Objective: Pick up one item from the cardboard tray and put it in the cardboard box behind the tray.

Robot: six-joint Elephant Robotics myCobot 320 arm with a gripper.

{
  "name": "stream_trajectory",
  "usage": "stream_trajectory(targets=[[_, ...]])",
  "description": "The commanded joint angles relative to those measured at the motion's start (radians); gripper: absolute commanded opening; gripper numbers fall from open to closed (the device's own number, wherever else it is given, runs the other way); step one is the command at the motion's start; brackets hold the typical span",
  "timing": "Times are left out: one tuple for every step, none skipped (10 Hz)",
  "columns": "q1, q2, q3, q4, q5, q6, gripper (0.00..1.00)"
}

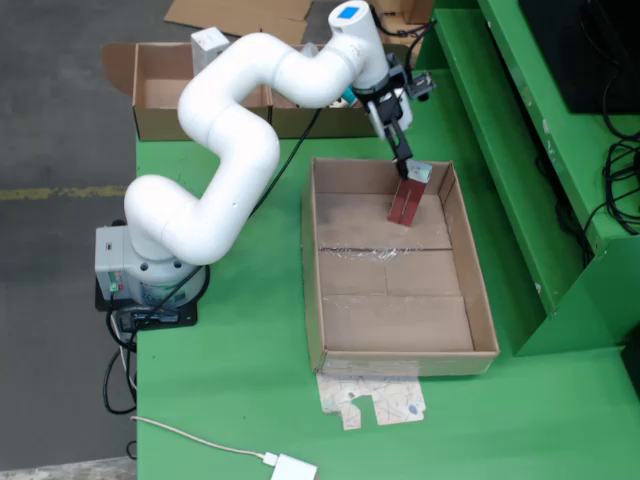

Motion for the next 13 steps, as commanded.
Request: stream_trajectory(targets=[[-0.007,-0.146,0.587,0.205,-0.063,-0.052,1.00],[-0.025,-0.236,0.587,0.487,-0.164,-0.175,1.00],[-0.025,-0.236,0.587,0.487,-0.164,-0.175,1.00],[-0.068,-0.233,0.587,0.489,-0.165,-0.183,1.00],[-0.092,-0.227,0.587,0.489,-0.165,-0.176,1.00],[-0.113,-0.226,0.587,0.485,-0.164,-0.168,1.00],[-0.124,-0.206,0.587,0.429,-0.142,-0.139,1.00],[-0.142,-0.162,0.588,0.295,-0.080,-0.078,1.00],[-0.160,-0.135,0.587,0.202,-0.033,-0.039,1.00],[-0.170,-0.134,0.587,0.189,-0.017,-0.035,1.00],[-0.170,-0.134,0.587,0.189,-0.017,-0.035,1.00],[-0.188,-0.154,0.588,0.196,0.015,-0.041,1.00],[-0.188,-0.154,0.587,0.196,0.015,-0.041,1.00]])
